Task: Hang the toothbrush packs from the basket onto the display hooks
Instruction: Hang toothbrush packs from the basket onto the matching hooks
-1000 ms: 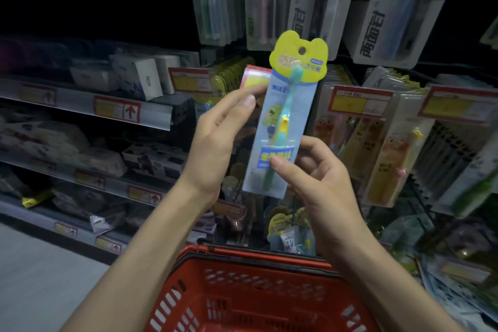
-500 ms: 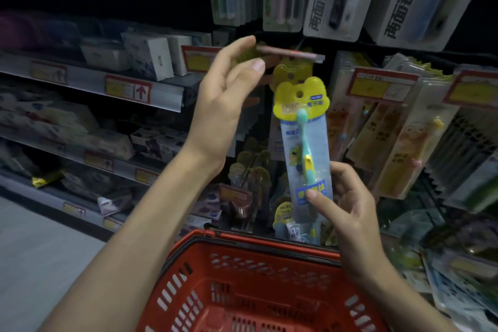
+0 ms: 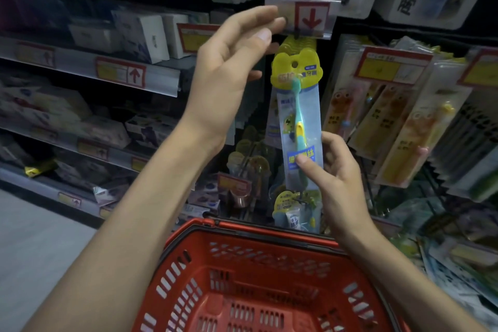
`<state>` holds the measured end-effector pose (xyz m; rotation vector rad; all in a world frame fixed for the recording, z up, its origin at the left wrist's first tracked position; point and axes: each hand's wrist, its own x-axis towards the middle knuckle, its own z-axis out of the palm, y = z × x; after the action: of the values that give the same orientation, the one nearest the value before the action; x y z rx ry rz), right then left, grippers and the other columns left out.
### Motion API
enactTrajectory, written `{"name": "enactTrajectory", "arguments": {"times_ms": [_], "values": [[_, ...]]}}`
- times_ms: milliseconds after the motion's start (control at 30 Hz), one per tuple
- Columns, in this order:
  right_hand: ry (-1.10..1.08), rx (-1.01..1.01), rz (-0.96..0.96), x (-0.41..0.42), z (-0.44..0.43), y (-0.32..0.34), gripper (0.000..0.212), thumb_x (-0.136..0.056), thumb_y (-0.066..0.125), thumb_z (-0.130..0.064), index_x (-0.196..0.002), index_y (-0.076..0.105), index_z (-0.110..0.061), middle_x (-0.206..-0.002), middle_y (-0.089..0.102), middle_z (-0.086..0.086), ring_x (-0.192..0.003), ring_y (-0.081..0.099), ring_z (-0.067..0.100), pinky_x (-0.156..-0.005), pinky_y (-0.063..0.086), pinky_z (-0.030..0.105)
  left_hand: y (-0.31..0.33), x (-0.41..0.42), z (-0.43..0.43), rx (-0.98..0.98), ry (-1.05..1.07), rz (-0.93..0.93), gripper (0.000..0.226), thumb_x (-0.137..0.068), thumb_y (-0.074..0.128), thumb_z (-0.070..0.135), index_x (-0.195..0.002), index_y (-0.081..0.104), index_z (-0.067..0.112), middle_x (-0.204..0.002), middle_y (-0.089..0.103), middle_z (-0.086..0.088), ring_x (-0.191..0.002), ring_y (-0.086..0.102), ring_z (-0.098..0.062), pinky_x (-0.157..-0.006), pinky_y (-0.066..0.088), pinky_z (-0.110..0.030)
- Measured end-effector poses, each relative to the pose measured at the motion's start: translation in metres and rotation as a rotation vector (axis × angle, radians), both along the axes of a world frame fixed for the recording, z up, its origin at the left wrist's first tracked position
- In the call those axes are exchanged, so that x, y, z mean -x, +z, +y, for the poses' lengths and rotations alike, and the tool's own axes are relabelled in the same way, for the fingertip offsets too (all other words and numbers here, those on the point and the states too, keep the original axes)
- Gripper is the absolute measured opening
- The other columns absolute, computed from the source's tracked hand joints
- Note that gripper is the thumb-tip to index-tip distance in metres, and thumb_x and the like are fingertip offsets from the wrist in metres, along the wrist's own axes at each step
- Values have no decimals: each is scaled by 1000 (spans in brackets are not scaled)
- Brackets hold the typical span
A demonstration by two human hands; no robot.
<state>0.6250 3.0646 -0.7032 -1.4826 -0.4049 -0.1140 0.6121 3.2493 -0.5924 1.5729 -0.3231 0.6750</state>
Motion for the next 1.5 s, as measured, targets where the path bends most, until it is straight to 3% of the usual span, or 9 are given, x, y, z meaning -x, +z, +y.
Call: {"name": "enactTrajectory", "arguments": {"times_ms": [467, 600, 700, 800, 867, 1033, 1200, 1333, 1500], "values": [[-52, 19, 50, -13, 10, 1, 26, -103, 62, -12, -129, 59, -14, -117, 73, 1, -95, 71, 4, -73, 56, 18, -1, -3, -4, -66, -6, -26, 31, -106, 51, 17, -136, 60, 16, -133, 72, 7, -121, 68, -13, -92, 52, -35], [-120, 329, 101, -21, 6, -20, 43, -109, 51, -25, -151, 47, -22, -137, 63, -6, -116, 63, 1, -102, 53, 32, -4, -3, -4, -69, 6, -37, 31, -106, 52, 16, -136, 61, 15, -132, 72, 6, -123, 67, -13, -92, 53, -35], [-122, 507, 127, -15, 0, -32, 51, -109, 46, -15, -157, 37, -28, -150, 50, -8, -103, 59, -16, -91, 48, 18, -4, -2, -2, -55, 14, -28, 30, -106, 51, 15, -135, 62, 16, -132, 71, 6, -121, 67, -15, -91, 53, -35], [-138, 569, 78, -1, -2, -39, 51, -106, 48, -8, -153, 42, -28, -152, 50, -7, -134, 52, 3, -112, 44, 33, -6, 2, 3, -33, 42, -28, 27, -106, 51, 13, -129, 65, 20, -129, 73, 5, -118, 69, -17, -89, 54, -34], [-125, 583, 30, 8, 4, -38, 50, -105, 48, -8, -148, 46, -32, -145, 54, -8, -137, 49, 9, -116, 43, 42, -12, 7, 8, -8, 90, -11, 27, -106, 50, 10, -125, 67, 18, -123, 75, 5, -112, 72, -16, -85, 55, -32], [-47, 565, -162, 28, 36, -16, 43, -107, 47, -11, -145, 52, -32, -140, 56, -16, -133, 49, -4, -113, 43, 29, -59, 23, 31, 25, 247, 94, 27, -104, 49, 0, -113, 70, 13, -107, 77, -4, -100, 73, -15, -82, 54, -22], [-27, 434, -179, 26, 86, 19, 44, -111, 43, -25, -154, 44, -29, -151, 49, -15, -138, 42, -5, -116, 37, 24, -75, 11, 49, -25, 357, 167, 28, -104, 53, 4, -124, 67, 19, -120, 71, 6, -112, 67, -4, -96, 55, -20], [-50, 313, -64, 2, 124, 39, 59, -109, 45, -37, -163, 22, -33, -167, 25, -13, -151, 26, 4, -114, 27, 24, -76, -1, 54, -52, 408, 203, 42, -107, 51, 12, -147, 52, 27, -142, 56, 16, -127, 55, 2, -90, 44, -1], [-57, 202, 41, -39, 154, 46, 98, -95, 68, -41, -166, 1, -34, -173, 1, -9, -159, 5, 11, -127, 16, 38, -90, -27, 63, -20, 382, 283, 47, -112, 42, 28, -159, 38, 24, -160, 44, 8, -140, 41, 1, -106, 36, -17]]}}
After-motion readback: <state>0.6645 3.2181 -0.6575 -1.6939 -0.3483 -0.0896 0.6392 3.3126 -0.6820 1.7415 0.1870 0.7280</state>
